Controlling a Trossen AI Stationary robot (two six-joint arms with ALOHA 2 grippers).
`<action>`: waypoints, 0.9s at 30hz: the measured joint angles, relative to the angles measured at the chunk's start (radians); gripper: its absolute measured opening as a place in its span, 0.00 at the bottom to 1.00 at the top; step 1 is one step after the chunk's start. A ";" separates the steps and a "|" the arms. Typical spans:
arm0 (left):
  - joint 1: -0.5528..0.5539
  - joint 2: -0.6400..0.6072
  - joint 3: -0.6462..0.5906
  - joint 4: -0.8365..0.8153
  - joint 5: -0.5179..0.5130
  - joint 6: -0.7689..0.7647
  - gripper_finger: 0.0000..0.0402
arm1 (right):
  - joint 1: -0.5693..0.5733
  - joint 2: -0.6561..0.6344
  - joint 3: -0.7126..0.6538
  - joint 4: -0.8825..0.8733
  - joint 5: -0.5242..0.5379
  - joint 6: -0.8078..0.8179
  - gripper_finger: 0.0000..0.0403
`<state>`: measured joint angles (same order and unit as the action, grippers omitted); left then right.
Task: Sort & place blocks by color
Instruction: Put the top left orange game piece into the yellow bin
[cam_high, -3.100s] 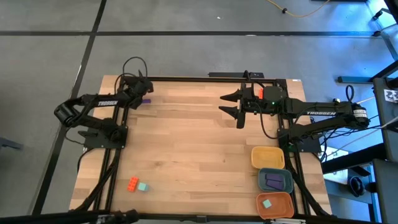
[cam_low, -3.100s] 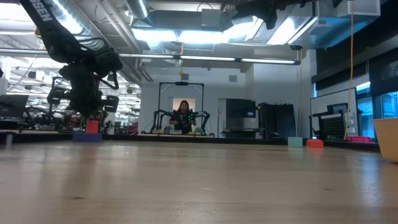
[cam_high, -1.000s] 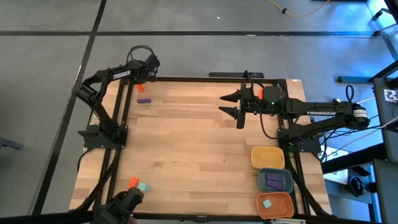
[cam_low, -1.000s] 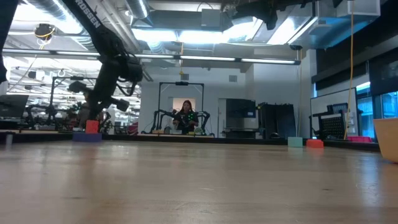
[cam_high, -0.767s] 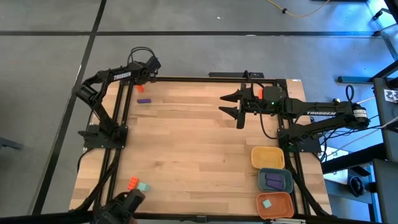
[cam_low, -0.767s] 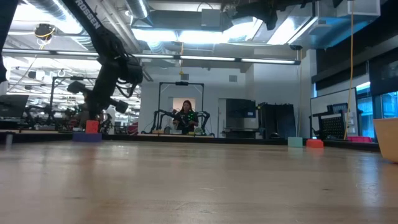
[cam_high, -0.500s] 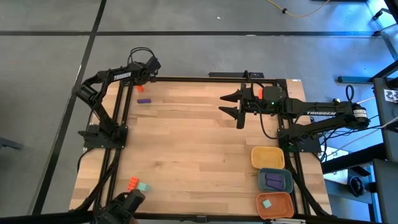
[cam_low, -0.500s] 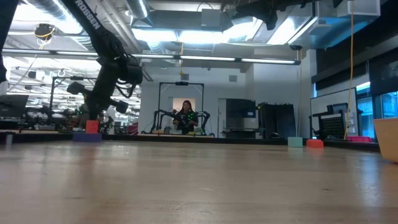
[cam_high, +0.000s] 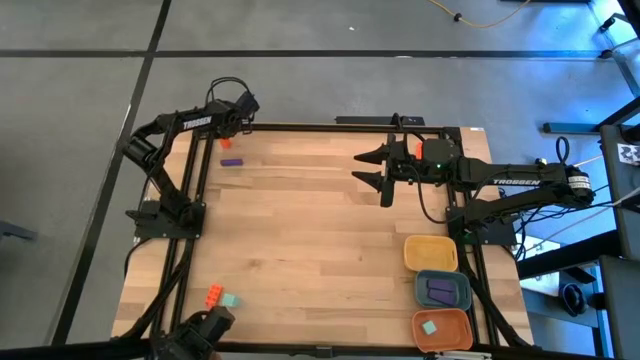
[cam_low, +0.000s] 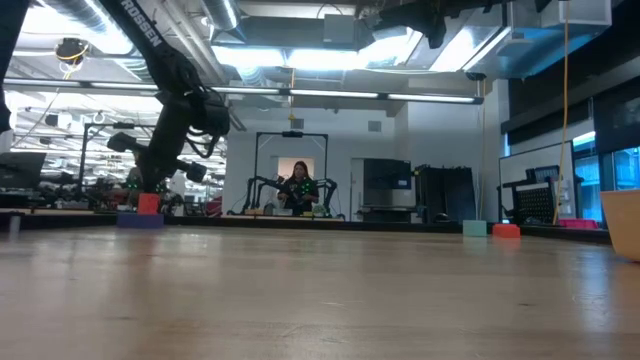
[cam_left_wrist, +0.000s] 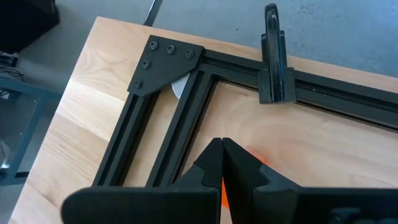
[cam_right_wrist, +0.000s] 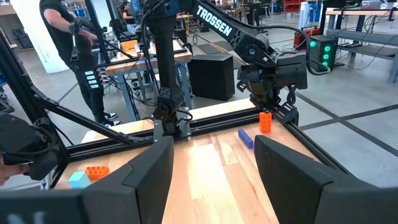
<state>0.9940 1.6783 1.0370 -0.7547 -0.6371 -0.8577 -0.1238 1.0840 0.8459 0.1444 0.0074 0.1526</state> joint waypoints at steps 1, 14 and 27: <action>-0.002 0.000 0.000 0.000 0.002 0.000 0.00 | 0.000 0.000 0.000 0.000 0.000 0.000 0.56; -0.055 -0.001 0.000 0.000 0.008 -0.005 0.00 | 0.000 0.000 0.000 0.000 0.000 0.000 0.56; -0.123 -0.002 0.000 0.000 0.026 -0.079 0.00 | 0.000 0.000 0.000 0.001 0.000 0.000 0.56</action>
<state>0.8712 1.6768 1.0374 -0.7546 -0.6110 -0.9367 -0.1238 1.0840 0.8459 0.1457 0.0074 0.1528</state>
